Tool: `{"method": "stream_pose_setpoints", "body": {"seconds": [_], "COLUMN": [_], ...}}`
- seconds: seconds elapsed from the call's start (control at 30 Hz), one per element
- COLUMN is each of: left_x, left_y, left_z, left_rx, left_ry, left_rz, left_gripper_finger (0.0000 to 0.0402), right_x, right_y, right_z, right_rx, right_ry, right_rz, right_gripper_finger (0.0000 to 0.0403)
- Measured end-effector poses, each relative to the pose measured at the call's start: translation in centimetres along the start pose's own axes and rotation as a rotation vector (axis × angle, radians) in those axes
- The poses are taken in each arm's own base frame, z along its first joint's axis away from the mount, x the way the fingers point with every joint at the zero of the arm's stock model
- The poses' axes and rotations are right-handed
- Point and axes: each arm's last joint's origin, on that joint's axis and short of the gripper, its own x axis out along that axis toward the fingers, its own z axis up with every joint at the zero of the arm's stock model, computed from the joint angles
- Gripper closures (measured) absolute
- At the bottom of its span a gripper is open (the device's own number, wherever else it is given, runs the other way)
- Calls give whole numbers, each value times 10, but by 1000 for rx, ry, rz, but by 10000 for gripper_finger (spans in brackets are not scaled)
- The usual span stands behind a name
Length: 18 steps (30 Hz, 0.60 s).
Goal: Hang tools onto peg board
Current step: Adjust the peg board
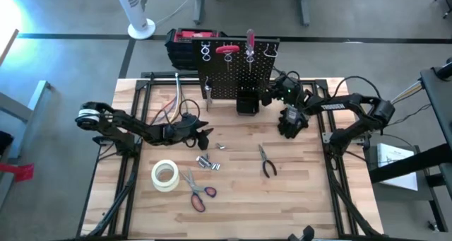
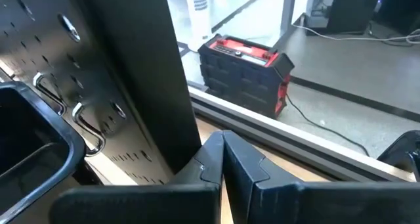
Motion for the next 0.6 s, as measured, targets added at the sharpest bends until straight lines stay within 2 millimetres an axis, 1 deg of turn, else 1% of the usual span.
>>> {"method": "stream_pose_setpoints", "body": {"seconds": [0.2, 0.3, 0.4, 0.6], "left_x": [0, 0, 0, -1], "left_y": [0, 0, 0, 1], "left_z": [0, 0, 0, -2], "left_rx": [-7, -7, -6, 1], "left_ry": [-5, -11, -11, 3], "left_rz": [11, 23, 23, 27], "left_gripper_finger": [219, 219, 219, 219], "right_x": [2, 7, 19, 55], "right_y": [3, 6, 10, 23], "right_z": [8, 11, 11, 1], "right_rx": [10, 12, 9, -1], "right_ry": [-20, -22, -1, 70], "right_rz": [14, 33, 53, 82], "right_gripper_finger": [403, 403, 403, 403]}}
